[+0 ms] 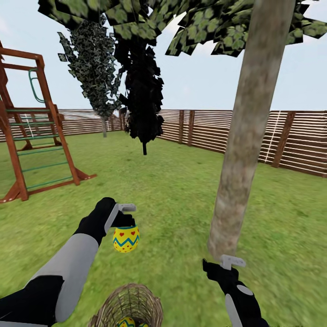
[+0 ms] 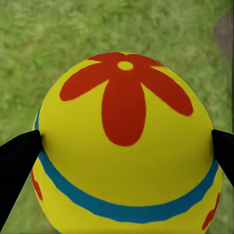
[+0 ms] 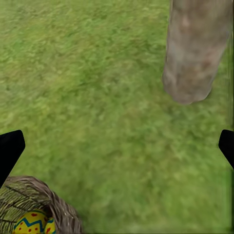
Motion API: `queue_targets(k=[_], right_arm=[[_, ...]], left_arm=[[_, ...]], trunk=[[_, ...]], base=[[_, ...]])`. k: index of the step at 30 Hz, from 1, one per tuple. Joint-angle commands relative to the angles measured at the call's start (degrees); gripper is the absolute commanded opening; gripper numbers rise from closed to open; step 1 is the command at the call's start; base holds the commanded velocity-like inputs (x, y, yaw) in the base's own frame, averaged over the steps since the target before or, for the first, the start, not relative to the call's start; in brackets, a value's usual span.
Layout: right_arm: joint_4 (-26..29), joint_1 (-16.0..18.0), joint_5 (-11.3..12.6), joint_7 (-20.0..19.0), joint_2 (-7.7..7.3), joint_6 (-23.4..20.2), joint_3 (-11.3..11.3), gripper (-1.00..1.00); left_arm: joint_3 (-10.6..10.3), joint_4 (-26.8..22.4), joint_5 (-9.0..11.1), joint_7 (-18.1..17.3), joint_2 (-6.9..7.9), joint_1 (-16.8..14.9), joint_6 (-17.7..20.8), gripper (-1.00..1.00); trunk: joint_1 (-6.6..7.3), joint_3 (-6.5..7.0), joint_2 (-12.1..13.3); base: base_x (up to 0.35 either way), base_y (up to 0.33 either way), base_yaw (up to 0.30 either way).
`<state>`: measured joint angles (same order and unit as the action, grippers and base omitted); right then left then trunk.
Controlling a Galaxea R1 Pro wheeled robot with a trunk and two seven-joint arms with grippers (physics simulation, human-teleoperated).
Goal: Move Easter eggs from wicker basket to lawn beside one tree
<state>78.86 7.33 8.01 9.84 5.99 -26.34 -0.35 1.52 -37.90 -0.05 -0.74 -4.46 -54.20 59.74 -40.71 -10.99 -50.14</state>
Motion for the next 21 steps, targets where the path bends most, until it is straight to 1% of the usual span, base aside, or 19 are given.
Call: queue_targets(k=[1, 9, 21], right_arm=[[0.07, 0.05, 0.6, 0.37, 0.04, -0.2, 0.0, 1.0], [0.07, 0.05, 0.6, 0.36, 0.0, -0.2, 0.0, 1.0], [0.07, 0.05, 0.6, 0.36, -0.01, -0.2, 0.0, 1.0]], left_arm=[[0.15, -0.07, -0.04, -0.05, -0.02, -0.03, 0.26, -1.0], [0.15, -0.03, -0.11, -0.05, -0.08, -0.03, 0.26, -1.0], [0.15, 0.02, -0.1, -0.05, -0.37, -0.03, 0.26, -1.0]], trunk=[[0.21, 0.17, 0.35], [1.97, 2.2, 3.56], [1.97, 3.08, 3.56]], base=[[0.0, 0.0, -0.216], [0.0, 0.0, -0.216], [0.0, 0.0, -0.217]])
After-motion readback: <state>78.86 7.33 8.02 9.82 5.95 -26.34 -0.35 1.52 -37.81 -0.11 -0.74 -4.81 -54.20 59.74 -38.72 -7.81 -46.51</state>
